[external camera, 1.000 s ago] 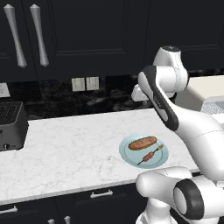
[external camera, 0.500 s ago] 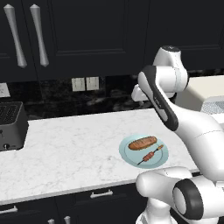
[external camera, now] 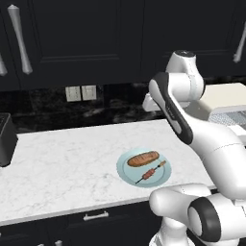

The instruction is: Pick up the kebab skewer and baguette bread, and place them inside the toaster oven. Close the toaster oven door and start by setting the timer.

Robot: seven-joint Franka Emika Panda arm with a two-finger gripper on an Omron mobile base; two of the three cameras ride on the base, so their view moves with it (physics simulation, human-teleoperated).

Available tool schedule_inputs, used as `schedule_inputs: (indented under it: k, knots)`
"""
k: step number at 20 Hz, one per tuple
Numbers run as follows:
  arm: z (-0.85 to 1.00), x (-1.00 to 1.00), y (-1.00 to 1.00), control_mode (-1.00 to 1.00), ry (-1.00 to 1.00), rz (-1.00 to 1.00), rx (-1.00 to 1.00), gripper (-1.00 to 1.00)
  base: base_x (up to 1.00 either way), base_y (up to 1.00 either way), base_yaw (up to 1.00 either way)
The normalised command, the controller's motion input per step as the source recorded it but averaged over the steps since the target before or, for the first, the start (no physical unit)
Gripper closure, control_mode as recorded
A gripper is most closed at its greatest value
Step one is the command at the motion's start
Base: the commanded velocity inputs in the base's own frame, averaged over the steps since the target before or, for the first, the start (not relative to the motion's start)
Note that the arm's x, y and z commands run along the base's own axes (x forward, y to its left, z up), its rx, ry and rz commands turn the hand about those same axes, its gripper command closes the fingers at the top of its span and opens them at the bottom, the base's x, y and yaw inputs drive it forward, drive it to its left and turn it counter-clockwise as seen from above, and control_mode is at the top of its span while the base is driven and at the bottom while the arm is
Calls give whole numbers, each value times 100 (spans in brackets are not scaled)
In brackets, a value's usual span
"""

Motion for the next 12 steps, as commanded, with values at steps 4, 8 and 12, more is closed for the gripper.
schedule_inputs:
  k: [4,8,12]
  knots:
    - [0,0,0,100,0,0,0,-100,-1,-91,-1]
    - [0,0,0,100,0,0,0,-100,0,-45,0]
    - [0,0,0,100,0,0,0,-100,0,-2,0]
